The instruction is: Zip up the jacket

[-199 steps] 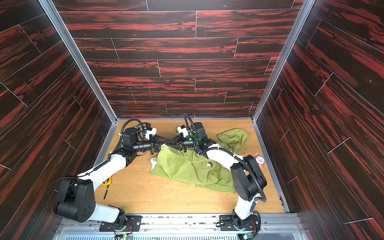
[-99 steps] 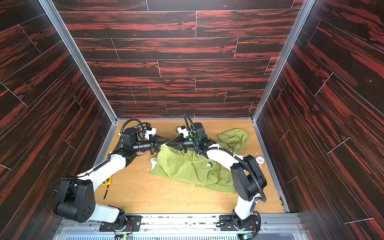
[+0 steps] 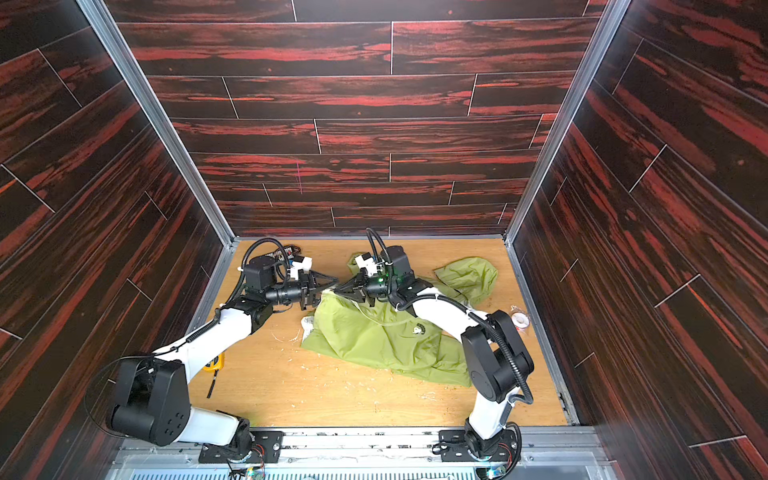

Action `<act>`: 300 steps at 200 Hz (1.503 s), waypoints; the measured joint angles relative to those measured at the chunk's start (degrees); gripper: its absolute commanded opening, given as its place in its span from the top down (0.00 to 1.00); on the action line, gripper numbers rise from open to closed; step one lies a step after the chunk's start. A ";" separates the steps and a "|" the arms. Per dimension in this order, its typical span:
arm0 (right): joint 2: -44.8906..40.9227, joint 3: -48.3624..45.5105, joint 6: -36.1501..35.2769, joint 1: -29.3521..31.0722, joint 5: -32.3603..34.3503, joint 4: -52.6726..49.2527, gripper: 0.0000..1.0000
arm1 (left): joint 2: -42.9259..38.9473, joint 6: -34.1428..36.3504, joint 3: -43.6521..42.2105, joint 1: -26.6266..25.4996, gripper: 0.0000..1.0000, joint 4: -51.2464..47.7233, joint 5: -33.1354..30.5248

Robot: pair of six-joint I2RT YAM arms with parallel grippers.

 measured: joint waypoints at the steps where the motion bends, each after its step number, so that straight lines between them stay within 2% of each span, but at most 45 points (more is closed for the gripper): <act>1: 0.00 0.00 -0.02 0.00 0.00 -0.09 1.00 | 0.00 0.00 0.00 0.00 0.56 -0.04 -0.02; 187: -0.09 0.28 -1.01 -0.55 2.34 -4.96 1.00 | -3.91 7.91 -0.17 0.50 0.57 -11.32 0.90; 217: -0.09 0.28 -0.98 -0.55 2.60 -5.05 1.00 | -4.09 10.29 -0.09 0.50 0.66 -14.56 1.29; 252: -0.09 0.28 -0.94 -0.55 2.64 -5.09 1.00 | -4.09 12.39 0.13 0.57 0.85 -17.35 1.29; 300: -0.09 0.28 -0.92 -0.55 2.82 -5.25 1.00 | -4.09 13.11 0.15 0.66 1.00 -18.16 1.29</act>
